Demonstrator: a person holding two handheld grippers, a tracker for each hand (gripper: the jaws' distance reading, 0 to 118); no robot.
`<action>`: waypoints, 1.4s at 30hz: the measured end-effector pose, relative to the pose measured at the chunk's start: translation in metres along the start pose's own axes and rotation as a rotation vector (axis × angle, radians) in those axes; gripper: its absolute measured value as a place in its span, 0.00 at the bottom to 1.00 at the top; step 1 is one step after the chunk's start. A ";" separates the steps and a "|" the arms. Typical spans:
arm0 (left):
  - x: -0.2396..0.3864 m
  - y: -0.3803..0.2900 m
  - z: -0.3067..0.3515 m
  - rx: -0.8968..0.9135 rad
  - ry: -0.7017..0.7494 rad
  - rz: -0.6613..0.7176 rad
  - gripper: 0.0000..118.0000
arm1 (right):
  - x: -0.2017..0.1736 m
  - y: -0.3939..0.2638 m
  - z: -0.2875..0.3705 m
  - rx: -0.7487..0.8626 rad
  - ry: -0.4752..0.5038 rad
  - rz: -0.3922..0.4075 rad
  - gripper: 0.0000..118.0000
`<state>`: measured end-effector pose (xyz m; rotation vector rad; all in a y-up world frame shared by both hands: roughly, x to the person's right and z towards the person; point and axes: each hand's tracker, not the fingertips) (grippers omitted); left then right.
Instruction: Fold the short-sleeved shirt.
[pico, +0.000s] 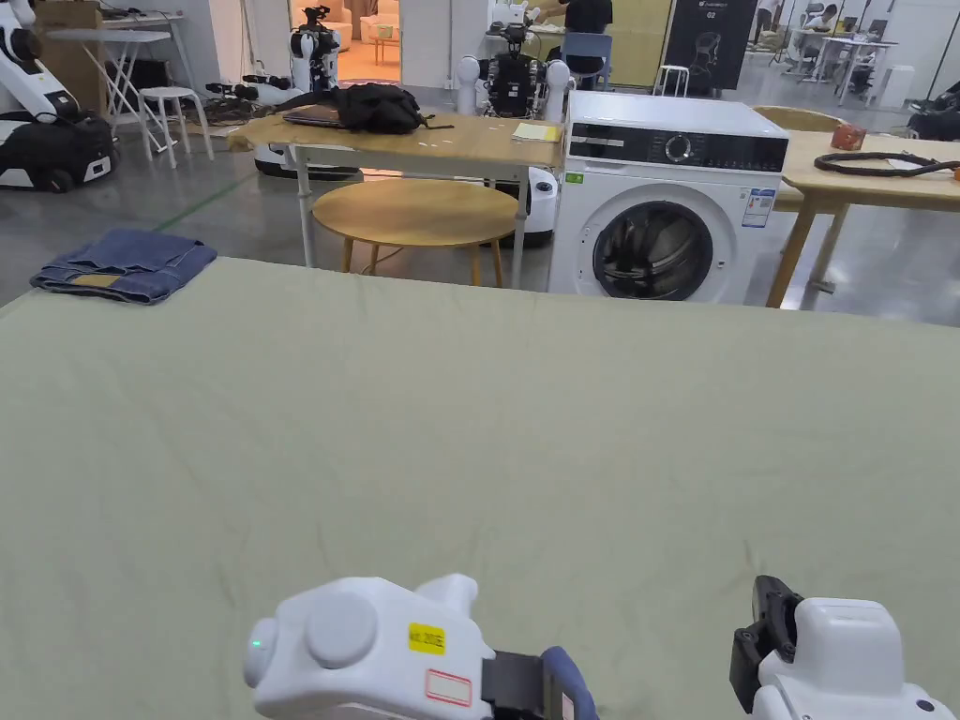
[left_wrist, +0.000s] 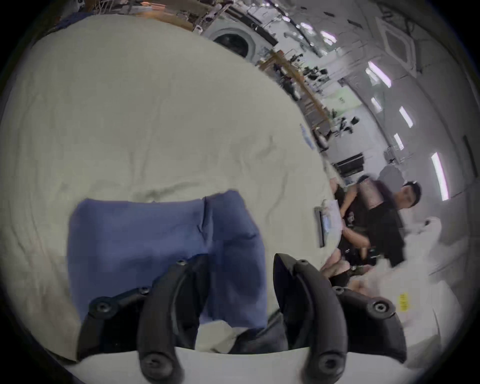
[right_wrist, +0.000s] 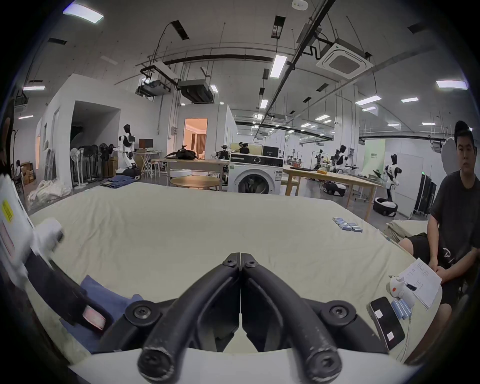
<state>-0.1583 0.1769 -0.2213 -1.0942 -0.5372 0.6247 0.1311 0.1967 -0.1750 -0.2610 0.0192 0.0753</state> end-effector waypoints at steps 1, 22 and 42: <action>-0.002 0.001 0.010 0.042 -0.039 0.020 0.41 | 0.000 0.000 0.000 0.001 -0.001 -0.001 0.00; -0.037 -0.032 -0.105 -0.097 -0.098 0.087 0.00 | 0.013 -0.005 0.004 -0.011 -0.024 -0.020 0.00; -0.013 -0.038 0.081 0.973 0.587 -0.559 0.00 | -0.029 0.024 -0.010 0.115 0.020 -0.067 0.00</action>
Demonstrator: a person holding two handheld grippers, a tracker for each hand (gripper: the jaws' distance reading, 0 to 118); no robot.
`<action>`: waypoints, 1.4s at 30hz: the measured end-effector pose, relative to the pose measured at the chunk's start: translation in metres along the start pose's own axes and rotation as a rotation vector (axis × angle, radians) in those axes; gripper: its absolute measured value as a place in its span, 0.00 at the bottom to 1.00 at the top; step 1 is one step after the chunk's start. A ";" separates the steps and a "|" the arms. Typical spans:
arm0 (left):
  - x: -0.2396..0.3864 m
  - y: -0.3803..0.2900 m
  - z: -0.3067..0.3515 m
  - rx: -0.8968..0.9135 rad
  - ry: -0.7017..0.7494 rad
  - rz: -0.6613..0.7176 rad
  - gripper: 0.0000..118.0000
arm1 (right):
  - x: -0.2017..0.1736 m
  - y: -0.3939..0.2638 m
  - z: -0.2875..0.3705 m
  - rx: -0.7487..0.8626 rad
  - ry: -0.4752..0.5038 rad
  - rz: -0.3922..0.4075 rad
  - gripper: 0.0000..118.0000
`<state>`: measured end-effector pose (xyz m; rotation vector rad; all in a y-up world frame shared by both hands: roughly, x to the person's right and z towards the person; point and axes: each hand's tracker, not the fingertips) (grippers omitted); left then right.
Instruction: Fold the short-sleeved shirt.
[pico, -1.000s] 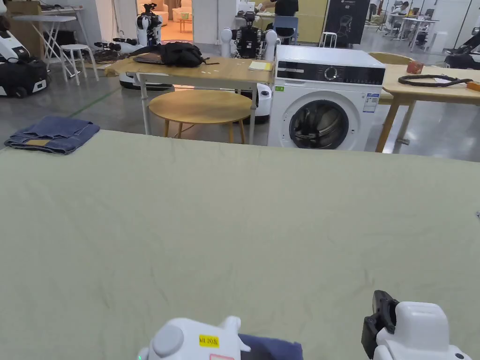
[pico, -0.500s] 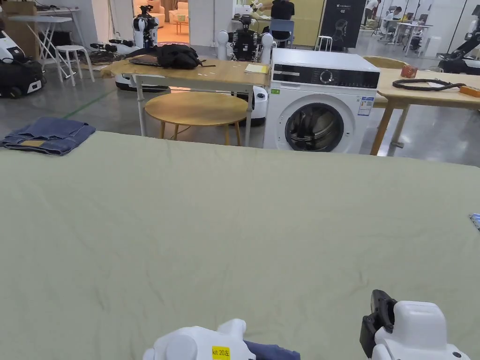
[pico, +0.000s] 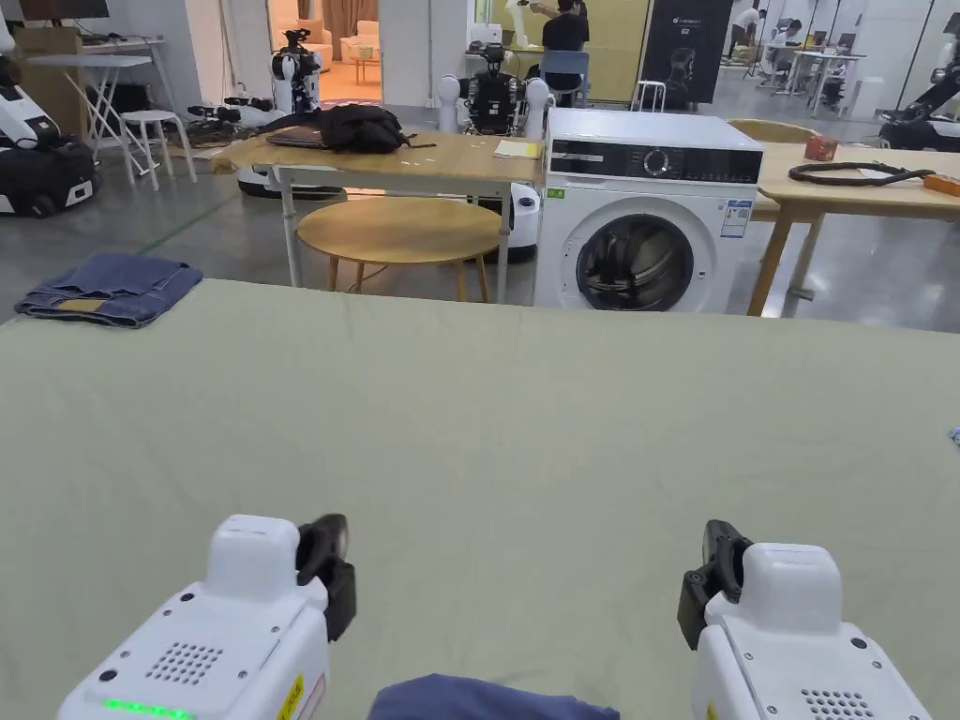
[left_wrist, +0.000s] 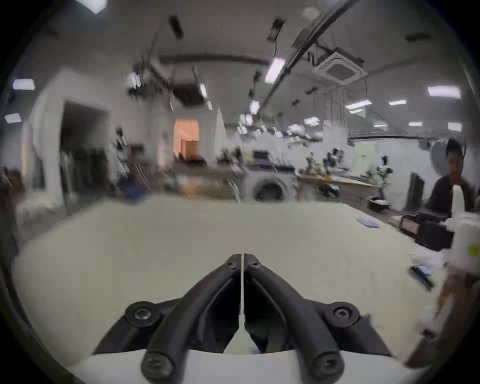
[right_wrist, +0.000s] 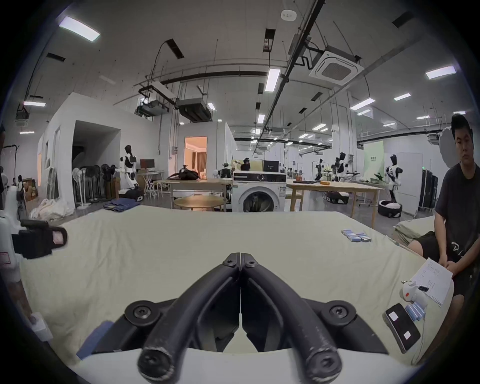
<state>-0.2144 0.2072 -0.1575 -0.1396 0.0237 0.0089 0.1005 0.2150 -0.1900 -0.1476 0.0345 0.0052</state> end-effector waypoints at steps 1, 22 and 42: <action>-0.002 0.001 0.003 0.058 0.049 -0.029 0.00 | -0.002 0.001 0.000 0.012 -0.004 -0.003 0.00; -0.039 -0.020 0.021 -0.051 0.069 0.084 0.00 | -0.041 -0.100 0.016 -0.502 0.236 0.134 0.00; -0.113 -0.124 -0.055 -0.798 -0.675 0.821 0.63 | -0.043 -0.114 -0.024 -0.614 0.206 0.080 0.00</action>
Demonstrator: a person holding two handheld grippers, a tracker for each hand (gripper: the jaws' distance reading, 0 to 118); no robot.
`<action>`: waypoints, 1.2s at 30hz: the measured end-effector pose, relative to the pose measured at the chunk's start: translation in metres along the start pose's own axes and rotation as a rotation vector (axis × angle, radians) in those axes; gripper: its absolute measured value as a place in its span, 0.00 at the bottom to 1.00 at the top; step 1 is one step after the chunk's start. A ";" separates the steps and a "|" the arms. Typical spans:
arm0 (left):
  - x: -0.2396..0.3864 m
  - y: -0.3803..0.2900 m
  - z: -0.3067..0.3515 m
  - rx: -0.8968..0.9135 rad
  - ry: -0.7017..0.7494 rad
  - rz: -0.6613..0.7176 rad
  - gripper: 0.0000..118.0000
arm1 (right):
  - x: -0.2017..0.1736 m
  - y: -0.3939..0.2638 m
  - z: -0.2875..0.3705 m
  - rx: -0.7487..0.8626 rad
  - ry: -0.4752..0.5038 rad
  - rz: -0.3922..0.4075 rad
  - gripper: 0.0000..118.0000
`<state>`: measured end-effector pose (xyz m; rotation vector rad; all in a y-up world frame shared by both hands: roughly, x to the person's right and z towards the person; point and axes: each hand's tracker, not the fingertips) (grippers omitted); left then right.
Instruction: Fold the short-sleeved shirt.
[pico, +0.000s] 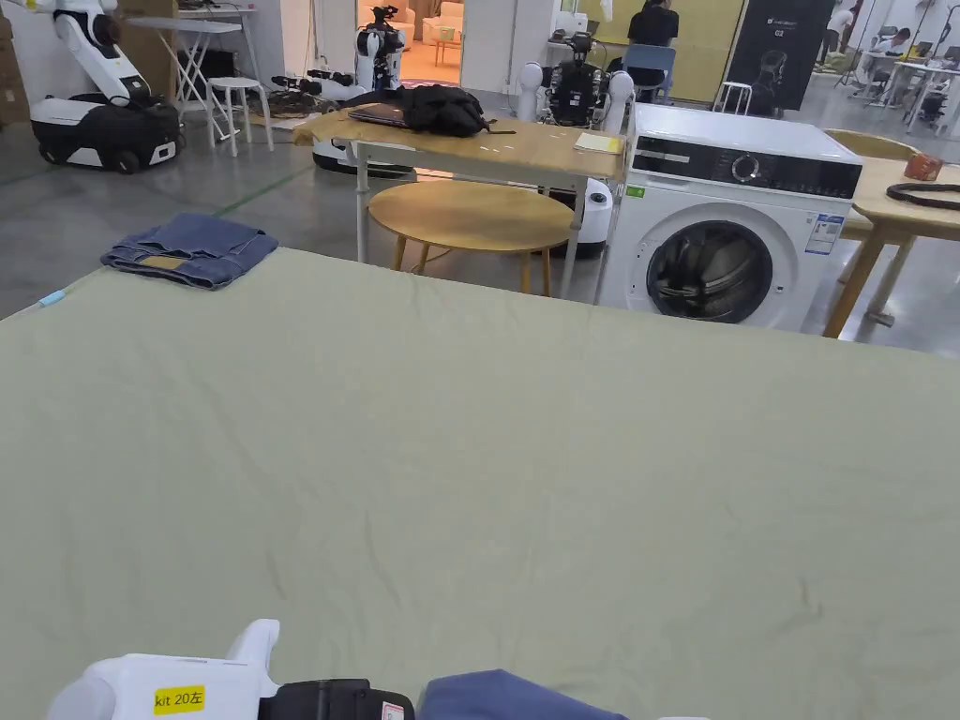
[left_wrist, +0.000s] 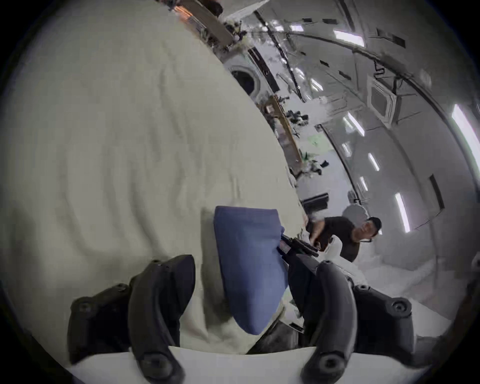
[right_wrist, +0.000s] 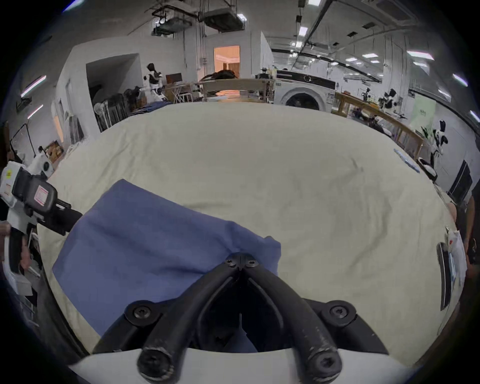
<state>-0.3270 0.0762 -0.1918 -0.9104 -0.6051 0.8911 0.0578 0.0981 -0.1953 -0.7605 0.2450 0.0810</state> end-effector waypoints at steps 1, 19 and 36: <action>-0.002 0.003 -0.008 -0.022 -0.015 -0.003 0.63 | -0.001 0.001 0.001 0.000 0.000 -0.003 0.00; -0.008 -0.003 -0.075 -0.107 -0.047 0.096 0.19 | -0.003 -0.002 0.003 0.013 -0.004 0.011 0.00; 0.017 0.027 -0.014 -0.063 -0.021 0.079 0.16 | -0.003 0.038 0.036 0.260 -0.067 0.021 0.00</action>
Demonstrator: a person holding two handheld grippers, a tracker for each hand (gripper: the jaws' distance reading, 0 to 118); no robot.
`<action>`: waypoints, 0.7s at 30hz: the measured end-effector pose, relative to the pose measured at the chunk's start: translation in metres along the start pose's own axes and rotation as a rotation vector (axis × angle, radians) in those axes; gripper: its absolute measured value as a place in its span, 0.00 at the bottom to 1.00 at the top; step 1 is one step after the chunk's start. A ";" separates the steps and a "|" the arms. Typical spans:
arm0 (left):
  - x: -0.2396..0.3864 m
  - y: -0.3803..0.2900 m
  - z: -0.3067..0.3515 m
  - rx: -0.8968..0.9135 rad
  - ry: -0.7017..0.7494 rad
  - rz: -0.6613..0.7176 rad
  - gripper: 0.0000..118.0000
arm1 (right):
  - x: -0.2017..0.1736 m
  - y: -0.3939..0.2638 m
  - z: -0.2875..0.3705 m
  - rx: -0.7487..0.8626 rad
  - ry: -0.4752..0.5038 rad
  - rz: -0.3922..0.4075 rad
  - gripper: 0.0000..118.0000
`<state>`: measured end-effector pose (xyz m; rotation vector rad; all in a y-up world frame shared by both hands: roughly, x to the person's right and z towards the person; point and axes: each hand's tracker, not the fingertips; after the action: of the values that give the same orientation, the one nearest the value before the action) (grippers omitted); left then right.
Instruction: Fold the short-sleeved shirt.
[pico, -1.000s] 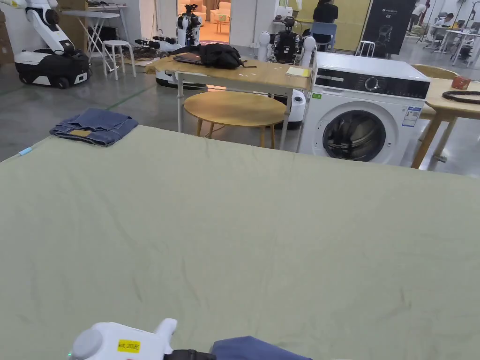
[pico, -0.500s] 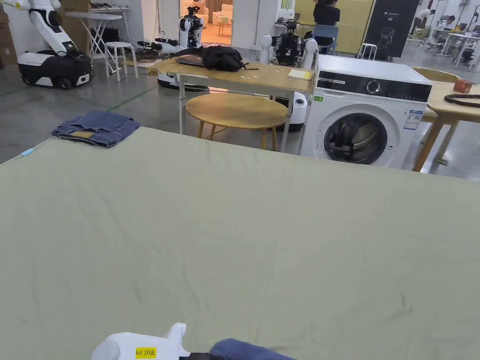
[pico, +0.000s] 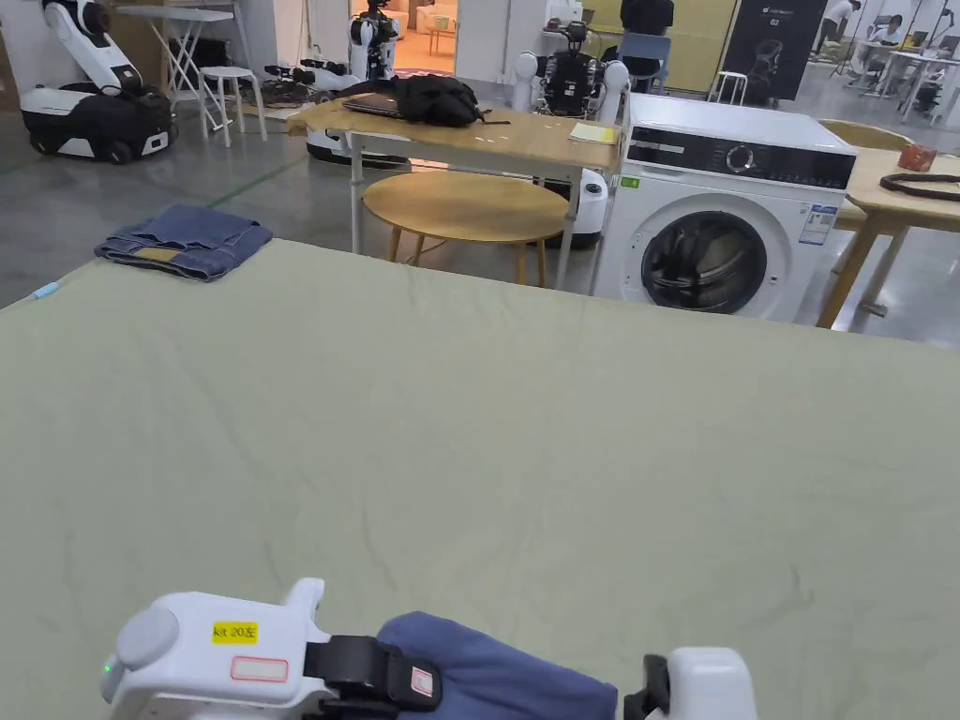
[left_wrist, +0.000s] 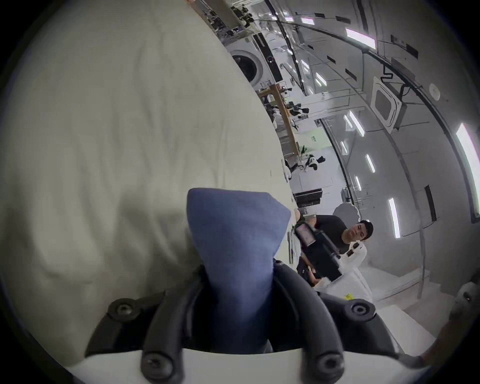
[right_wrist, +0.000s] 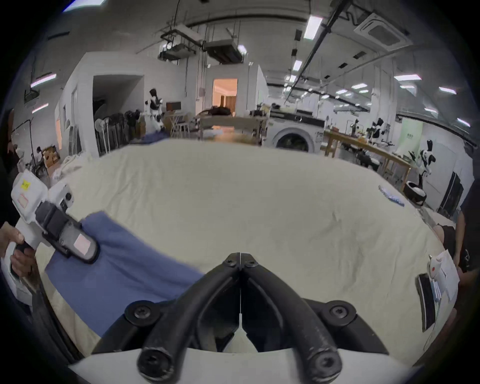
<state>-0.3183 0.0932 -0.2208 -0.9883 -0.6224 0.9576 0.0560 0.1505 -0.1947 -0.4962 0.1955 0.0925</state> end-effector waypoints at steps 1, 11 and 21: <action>-0.001 0.005 0.013 0.002 0.012 0.006 0.16 | 0.002 0.006 0.000 0.033 -0.005 -0.011 0.00; -0.011 0.056 0.187 0.074 0.236 0.001 0.16 | -0.004 0.038 -0.001 0.114 0.023 0.007 0.00; -0.029 0.098 0.358 0.155 0.578 0.097 0.16 | -0.007 0.025 -0.007 0.063 0.024 0.010 0.00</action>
<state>-0.6557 0.2351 -0.1525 -1.0973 -0.0166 0.7396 0.0450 0.1693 -0.2109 -0.4340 0.2242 0.0900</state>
